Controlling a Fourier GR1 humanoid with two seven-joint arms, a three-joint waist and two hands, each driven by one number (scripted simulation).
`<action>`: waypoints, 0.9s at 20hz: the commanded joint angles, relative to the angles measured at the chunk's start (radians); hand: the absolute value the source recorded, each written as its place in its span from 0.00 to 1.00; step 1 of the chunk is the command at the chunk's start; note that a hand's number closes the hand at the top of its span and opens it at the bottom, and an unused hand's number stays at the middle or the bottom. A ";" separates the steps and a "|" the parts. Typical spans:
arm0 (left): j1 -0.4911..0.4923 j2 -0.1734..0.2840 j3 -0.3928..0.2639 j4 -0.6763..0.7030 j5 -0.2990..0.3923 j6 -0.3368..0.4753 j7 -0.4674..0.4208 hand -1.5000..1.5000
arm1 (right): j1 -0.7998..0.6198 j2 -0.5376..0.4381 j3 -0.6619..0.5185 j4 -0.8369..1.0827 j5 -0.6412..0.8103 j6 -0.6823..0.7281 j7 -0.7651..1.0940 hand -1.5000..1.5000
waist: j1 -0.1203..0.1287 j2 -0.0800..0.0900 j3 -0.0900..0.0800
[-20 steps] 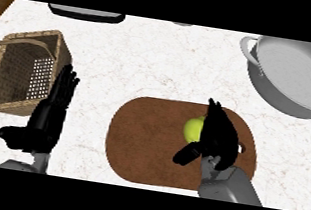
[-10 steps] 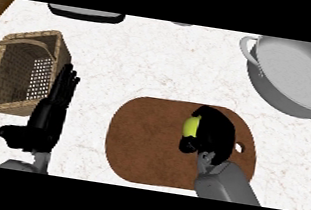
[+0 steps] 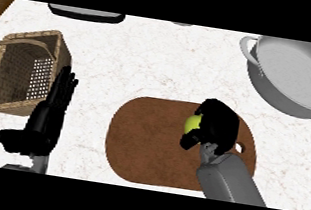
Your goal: Pick the pear from the cutting board and place it in the pot
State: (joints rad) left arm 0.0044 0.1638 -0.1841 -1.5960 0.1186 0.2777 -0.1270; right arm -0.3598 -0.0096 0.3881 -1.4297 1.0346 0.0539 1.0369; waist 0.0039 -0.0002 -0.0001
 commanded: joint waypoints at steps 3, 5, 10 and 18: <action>-0.028 0.033 0.024 0.000 0.026 -0.060 -0.005 0.50 | -0.343 -0.014 -0.156 0.363 -0.046 0.007 -0.147 1.00 | 0.059 0.020 0.001; -0.046 -0.016 -0.025 0.028 -0.004 -0.039 -0.025 0.50 | -0.425 -0.066 -0.189 0.423 -0.085 0.049 -0.235 1.00 | 0.085 0.037 0.001; -0.065 -0.011 -0.022 0.008 0.003 -0.044 0.016 0.50 | -0.599 -0.056 -0.192 0.655 0.029 -0.157 -0.301 1.00 | 0.086 0.030 0.001; -0.059 -0.024 -0.017 0.014 -0.015 -0.021 0.016 0.50 | -0.829 0.008 -0.179 0.811 0.187 -0.399 -0.188 1.00 | 0.059 0.015 -0.001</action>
State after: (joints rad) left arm -0.0590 0.1378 -0.2058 -1.5684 0.1035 0.2540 -0.1236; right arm -1.0910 -0.0313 0.1960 -0.6982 1.1433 -0.2442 0.7861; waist 0.0705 0.0211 -0.0002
